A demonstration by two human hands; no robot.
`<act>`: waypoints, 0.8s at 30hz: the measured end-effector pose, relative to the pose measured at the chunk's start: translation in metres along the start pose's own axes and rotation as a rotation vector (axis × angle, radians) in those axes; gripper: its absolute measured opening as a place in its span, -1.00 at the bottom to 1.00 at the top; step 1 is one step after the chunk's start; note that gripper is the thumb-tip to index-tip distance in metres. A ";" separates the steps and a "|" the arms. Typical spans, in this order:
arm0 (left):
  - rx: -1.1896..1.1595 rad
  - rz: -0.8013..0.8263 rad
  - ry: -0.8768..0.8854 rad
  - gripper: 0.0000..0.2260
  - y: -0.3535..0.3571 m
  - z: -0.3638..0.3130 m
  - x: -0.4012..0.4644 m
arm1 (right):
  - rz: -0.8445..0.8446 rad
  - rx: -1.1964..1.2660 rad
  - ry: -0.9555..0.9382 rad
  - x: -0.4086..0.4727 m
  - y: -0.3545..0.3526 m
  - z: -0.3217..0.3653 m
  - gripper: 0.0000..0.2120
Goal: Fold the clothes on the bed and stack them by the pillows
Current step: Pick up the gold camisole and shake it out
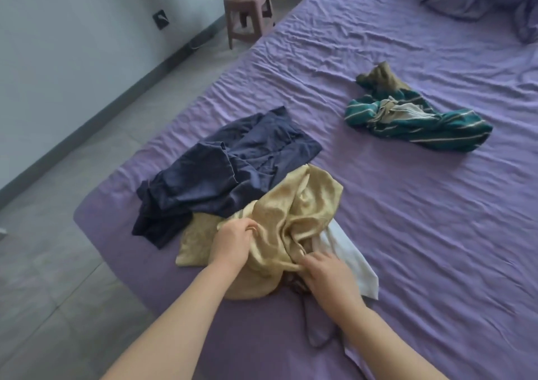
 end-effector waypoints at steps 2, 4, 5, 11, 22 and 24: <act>-0.059 -0.036 0.033 -0.84 -0.014 -0.024 0.004 | -0.019 0.301 0.274 0.006 -0.028 -0.023 -0.93; -0.152 -0.016 0.068 -0.86 -0.027 -0.061 0.006 | -0.103 0.474 0.489 0.011 -0.070 -0.042 -0.82; -0.208 0.000 0.085 -0.87 -0.034 -0.082 0.006 | -0.134 0.509 0.540 0.013 -0.092 -0.049 -0.75; -0.493 0.023 0.224 -0.85 -0.092 -0.221 -0.008 | -0.409 0.551 0.612 0.013 -0.251 -0.081 -0.95; -0.656 0.177 0.712 -0.76 -0.214 -0.446 -0.143 | -0.621 0.349 0.319 -0.024 -0.523 -0.031 -0.88; -0.686 0.257 0.784 -0.67 -0.233 -0.480 -0.174 | -0.687 0.332 0.293 -0.040 -0.571 -0.021 -0.88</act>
Point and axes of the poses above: each hand's wrist, its own x-axis towards the middle knuckle, its own y-axis out of the palm, z = x × y, the point moved 7 cm from there along x, towards the middle knuckle, and after that the axes turned 14 degrees about -z, right-handed, at the moved point
